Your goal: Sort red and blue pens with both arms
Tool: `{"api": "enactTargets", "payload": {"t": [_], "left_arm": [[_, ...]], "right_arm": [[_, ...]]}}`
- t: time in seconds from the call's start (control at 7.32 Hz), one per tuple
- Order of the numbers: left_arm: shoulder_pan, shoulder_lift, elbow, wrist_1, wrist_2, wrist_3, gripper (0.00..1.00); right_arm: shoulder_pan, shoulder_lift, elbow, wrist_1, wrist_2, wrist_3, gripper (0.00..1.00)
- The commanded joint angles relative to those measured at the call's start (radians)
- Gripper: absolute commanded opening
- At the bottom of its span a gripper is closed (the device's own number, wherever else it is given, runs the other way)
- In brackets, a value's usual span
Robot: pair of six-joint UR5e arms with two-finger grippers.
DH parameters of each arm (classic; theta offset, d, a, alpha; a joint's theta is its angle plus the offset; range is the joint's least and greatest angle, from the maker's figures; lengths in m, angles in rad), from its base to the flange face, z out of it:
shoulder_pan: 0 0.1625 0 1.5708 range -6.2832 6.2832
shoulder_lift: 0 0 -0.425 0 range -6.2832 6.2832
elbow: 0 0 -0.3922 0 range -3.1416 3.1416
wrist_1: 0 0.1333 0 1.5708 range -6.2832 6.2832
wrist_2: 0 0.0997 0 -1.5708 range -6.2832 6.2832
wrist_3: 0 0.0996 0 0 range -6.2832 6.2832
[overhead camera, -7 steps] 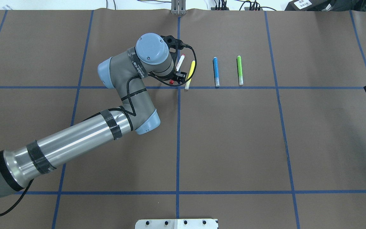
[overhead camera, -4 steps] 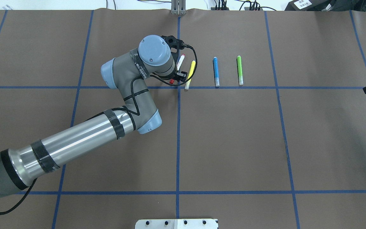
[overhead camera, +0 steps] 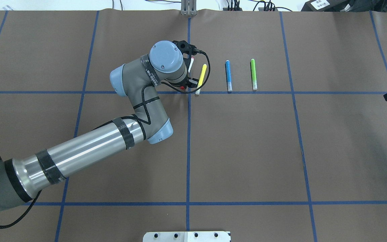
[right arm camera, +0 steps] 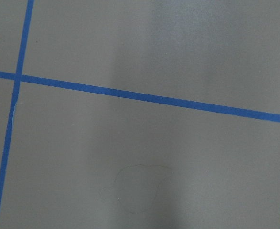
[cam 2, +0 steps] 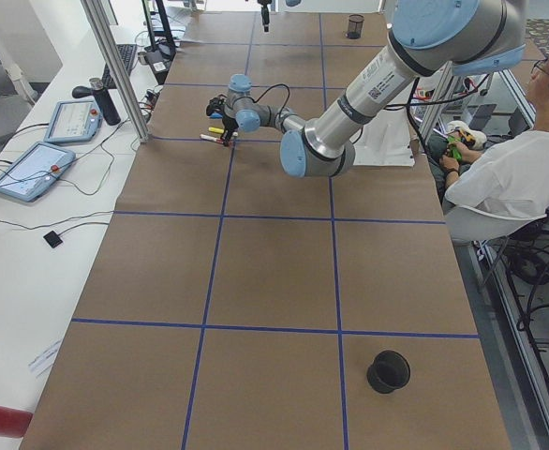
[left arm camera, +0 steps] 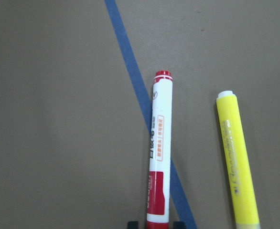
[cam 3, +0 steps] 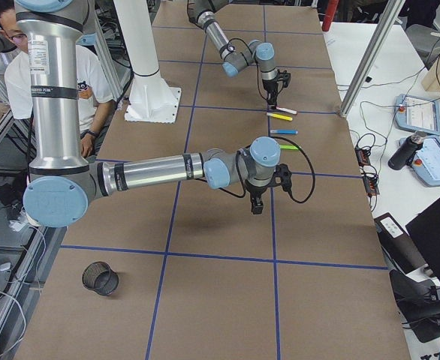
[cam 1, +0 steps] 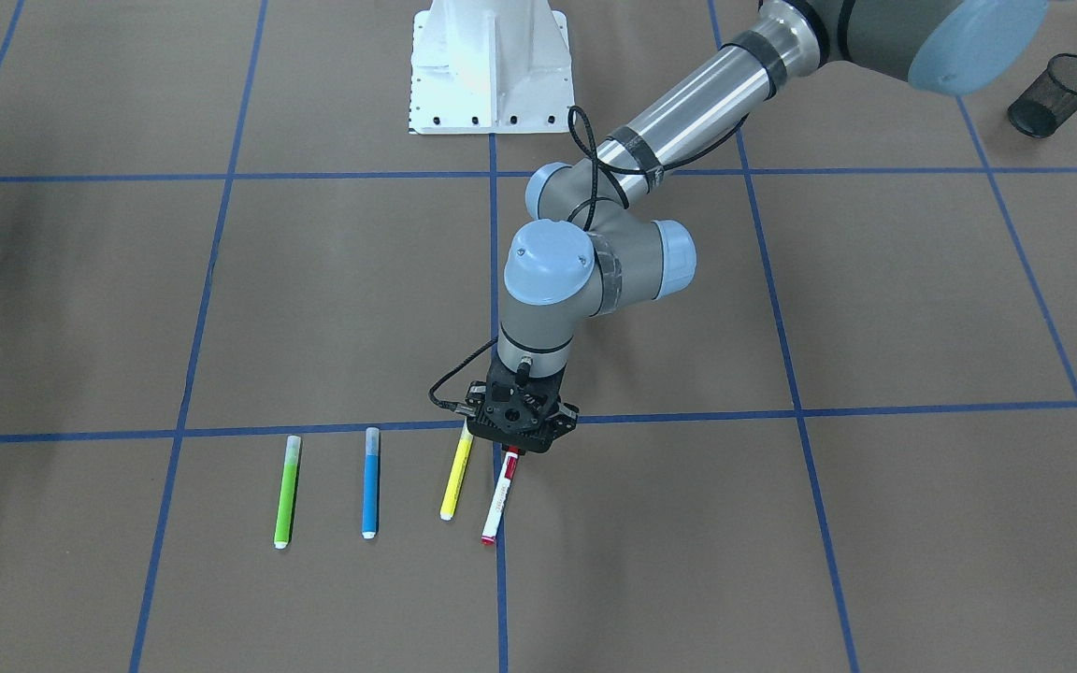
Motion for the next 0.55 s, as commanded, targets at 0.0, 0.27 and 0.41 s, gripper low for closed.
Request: {"api": "enactTargets", "payload": {"t": [0.0, 0.27, 0.41], "left_arm": [[0.005, 0.000, -0.007, 0.002, 0.000, -0.005, 0.00], [-0.047, 0.000, -0.104, 0.021, -0.009, -0.034, 0.00], [-0.063, 0.007, -0.167, 0.070, -0.012, -0.037, 0.00]], "right_arm": [[-0.001, 0.002, -0.008, 0.001, 0.002, 0.001, 1.00], [-0.002, 0.005, -0.009, 0.001, 0.000, 0.001, 1.00], [-0.002, 0.005, -0.009, 0.001, 0.000, 0.001, 1.00]]}}
